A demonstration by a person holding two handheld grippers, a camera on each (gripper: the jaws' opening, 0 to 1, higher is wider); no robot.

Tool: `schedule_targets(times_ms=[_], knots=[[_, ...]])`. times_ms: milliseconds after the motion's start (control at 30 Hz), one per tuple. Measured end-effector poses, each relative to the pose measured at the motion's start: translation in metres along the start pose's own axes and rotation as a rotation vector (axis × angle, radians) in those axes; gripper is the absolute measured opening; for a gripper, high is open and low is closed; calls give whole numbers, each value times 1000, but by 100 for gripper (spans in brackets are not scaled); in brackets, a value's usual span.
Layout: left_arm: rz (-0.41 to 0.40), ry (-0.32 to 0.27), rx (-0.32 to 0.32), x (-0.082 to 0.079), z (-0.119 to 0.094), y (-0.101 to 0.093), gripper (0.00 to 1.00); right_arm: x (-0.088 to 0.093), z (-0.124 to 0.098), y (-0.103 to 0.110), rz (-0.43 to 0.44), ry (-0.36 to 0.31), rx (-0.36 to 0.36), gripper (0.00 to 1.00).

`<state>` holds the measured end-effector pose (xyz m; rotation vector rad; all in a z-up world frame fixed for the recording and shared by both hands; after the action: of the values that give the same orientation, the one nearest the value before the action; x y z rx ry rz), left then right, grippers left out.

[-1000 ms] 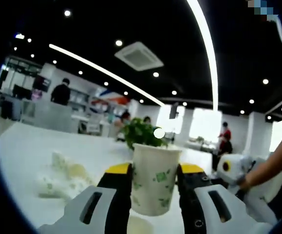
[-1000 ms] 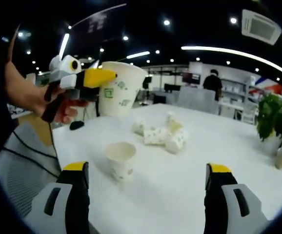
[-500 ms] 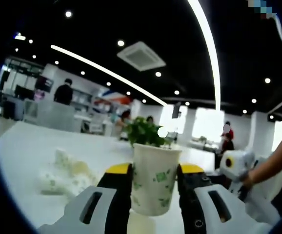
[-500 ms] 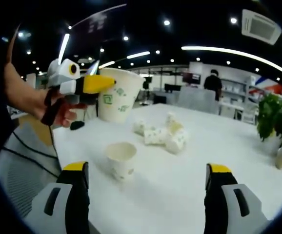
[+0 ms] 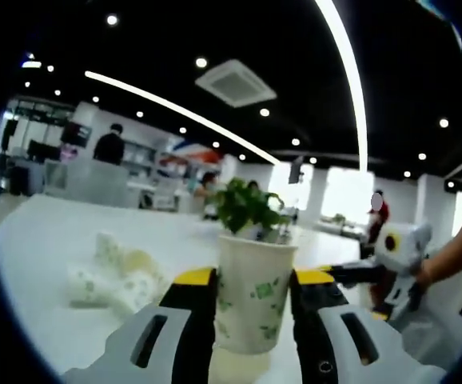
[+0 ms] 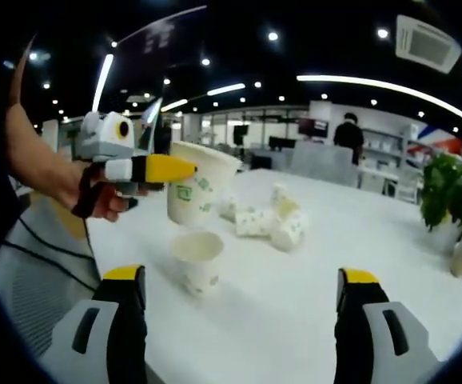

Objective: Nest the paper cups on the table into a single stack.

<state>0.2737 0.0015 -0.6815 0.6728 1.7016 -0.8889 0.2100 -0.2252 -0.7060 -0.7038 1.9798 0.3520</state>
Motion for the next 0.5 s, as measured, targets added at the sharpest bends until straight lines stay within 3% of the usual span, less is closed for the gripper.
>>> schedule_targets(times_ms=[500], knots=[[-1,93,-6,32,8,15,34,0,0,-1,4,5,3,98]])
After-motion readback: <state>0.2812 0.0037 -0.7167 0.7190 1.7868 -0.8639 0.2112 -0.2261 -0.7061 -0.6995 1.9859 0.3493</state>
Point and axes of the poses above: the point that each gripper's makers call its tool centre point, and the gripper's own axes: z roughly forward along the fingers, y roughly to its left, x roughly out of its underside, the point moved 10 cm from there along -z, roughly backward along the fingers, and after that the axes turned 12 degrees about y, right-handed, at the moved point
